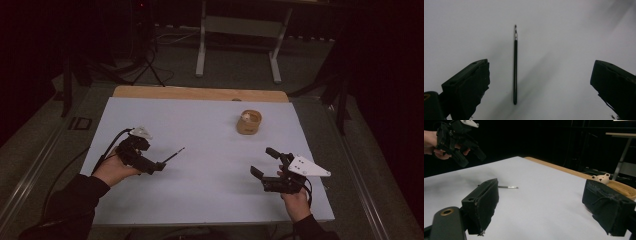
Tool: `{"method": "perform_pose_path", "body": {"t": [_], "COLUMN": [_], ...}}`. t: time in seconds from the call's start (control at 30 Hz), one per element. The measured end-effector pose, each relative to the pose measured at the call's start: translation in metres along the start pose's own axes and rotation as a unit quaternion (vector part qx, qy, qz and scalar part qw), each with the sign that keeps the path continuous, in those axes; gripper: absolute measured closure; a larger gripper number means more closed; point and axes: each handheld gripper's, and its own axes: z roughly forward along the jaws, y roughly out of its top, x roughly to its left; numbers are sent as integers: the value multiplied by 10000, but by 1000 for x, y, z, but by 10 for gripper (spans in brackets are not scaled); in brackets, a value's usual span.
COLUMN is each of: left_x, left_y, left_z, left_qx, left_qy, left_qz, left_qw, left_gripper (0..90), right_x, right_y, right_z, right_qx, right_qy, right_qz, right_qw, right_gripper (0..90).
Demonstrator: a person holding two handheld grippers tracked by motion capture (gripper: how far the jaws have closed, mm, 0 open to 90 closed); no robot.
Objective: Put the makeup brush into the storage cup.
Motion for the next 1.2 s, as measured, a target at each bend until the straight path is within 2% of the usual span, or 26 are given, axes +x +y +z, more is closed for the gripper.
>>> {"method": "perform_pose_path", "body": {"t": [0.1,0.23,0.3,0.4,0.6,0.63,0.73,0.77,0.87,1.0,1.1,1.2], "left_x": [3,8,10,10,11,11,12,12,14,18,20,20], "left_y": [3,6,7,10,13,14,15,14,13,9,5,3], "left_z": [5,13,17,24,37,43,47,50,53,56,59,63], "left_qx": [203,465,574,797,1061,1196,1288,1378,1561,1747,1857,1904], "left_qy": [-44,42,100,93,146,258,303,400,476,480,488,444], "left_qz": [-13,-59,-90,14,-122,-77,-40,21,119,145,195,220], "left_qw": [9998,9989,9983,9968,9942,9925,9912,9897,9865,9833,9812,9805], "left_gripper": [53,73,119,184,305,341,408,438,504,593,620,651], "right_x": [0,0,0,0,1,1,0,0,0,0,0,0], "right_y": [0,0,0,0,0,0,0,0,0,1,0,0], "right_z": [0,1,1,1,1,0,0,1,0,0,0,0], "right_qx": [11,22,23,28,31,26,27,31,27,5,15,33], "right_qy": [16,19,18,20,32,31,31,31,40,33,32,32], "right_qz": [-13,-36,-39,-46,-51,-59,-57,-56,-29,-21,-27,-35], "right_qw": [10000,10000,10000,10000,10000,10000,10000,10000,10000,10000,10000,10000], "right_gripper": [136,136,136,136,136,136,136,136,136,136,136,136]}}
